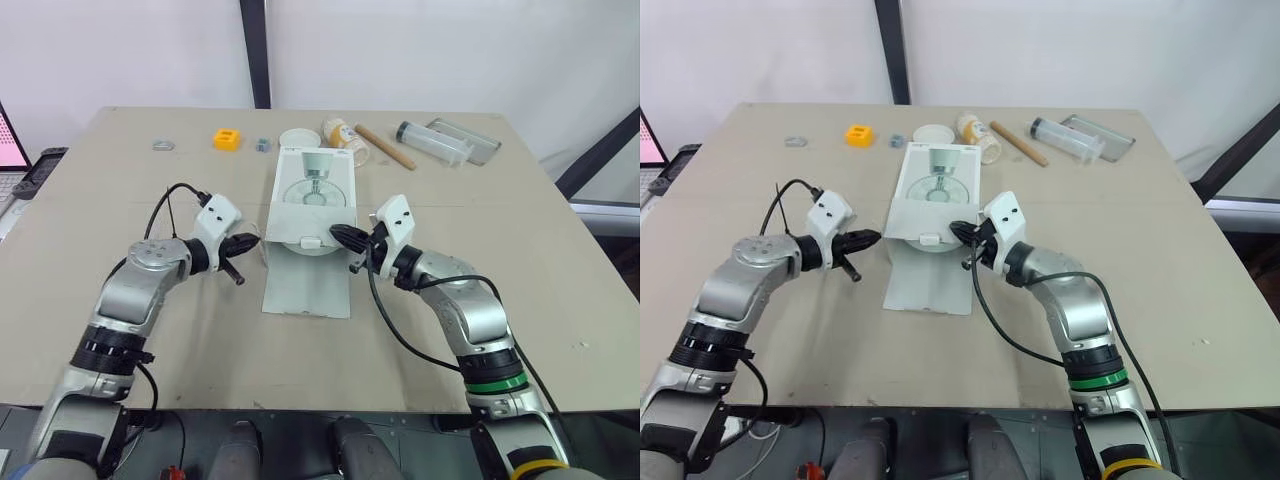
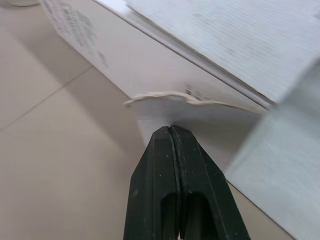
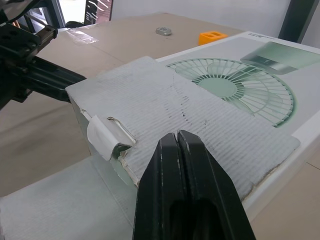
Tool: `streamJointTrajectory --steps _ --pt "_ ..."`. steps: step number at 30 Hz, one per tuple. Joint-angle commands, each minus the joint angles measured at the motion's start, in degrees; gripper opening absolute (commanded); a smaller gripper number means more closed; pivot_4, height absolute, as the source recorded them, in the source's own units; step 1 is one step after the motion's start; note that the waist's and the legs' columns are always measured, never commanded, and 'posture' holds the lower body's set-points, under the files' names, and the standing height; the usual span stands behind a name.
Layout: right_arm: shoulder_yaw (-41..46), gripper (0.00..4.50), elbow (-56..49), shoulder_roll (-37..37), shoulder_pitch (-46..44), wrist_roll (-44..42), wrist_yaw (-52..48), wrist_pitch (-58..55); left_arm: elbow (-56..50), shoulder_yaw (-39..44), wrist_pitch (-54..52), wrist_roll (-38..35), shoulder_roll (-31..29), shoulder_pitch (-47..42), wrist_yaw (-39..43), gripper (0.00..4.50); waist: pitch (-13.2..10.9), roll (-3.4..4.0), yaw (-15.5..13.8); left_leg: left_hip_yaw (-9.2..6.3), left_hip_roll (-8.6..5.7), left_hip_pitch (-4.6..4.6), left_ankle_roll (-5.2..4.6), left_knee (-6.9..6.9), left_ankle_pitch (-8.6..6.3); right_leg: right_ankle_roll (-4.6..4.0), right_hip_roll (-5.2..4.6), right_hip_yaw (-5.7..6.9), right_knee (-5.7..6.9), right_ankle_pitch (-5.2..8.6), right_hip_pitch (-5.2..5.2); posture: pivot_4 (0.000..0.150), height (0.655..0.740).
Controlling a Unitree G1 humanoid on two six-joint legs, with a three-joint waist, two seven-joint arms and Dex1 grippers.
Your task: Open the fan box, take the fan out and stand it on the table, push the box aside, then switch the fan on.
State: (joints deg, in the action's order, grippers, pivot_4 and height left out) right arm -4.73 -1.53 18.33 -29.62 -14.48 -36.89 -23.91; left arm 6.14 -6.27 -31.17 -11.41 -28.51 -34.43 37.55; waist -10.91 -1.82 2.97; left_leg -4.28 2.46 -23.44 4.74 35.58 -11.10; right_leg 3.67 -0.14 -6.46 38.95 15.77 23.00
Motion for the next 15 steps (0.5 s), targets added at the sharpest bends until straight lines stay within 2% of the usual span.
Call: streamJointTrajectory --steps 1,15 --pt "-0.24 0.02 -0.44 0.01 0.20 0.03 0.16 -0.50 1.14 2.19 1.87 0.79 2.58 -1.90 -3.92 0.00 0.00 0.00 0.00 0.00 0.00 0.00 0.00 0.00 0.00 0.00 0.00 0.00 0.00 -0.01 0.00 0.150 0.7400" --pt "0.04 0.02 -1.55 0.08 0.05 -0.14 0.38 -1.40 4.87 2.11 3.66 2.37 9.73 -4.24 -8.15 0.00 0.01 -0.01 -0.10 0.00 -0.02 -0.01 0.00 0.01 0.00 0.01 -0.01 0.00 0.00 -0.03 -0.02 0.150 0.7400"
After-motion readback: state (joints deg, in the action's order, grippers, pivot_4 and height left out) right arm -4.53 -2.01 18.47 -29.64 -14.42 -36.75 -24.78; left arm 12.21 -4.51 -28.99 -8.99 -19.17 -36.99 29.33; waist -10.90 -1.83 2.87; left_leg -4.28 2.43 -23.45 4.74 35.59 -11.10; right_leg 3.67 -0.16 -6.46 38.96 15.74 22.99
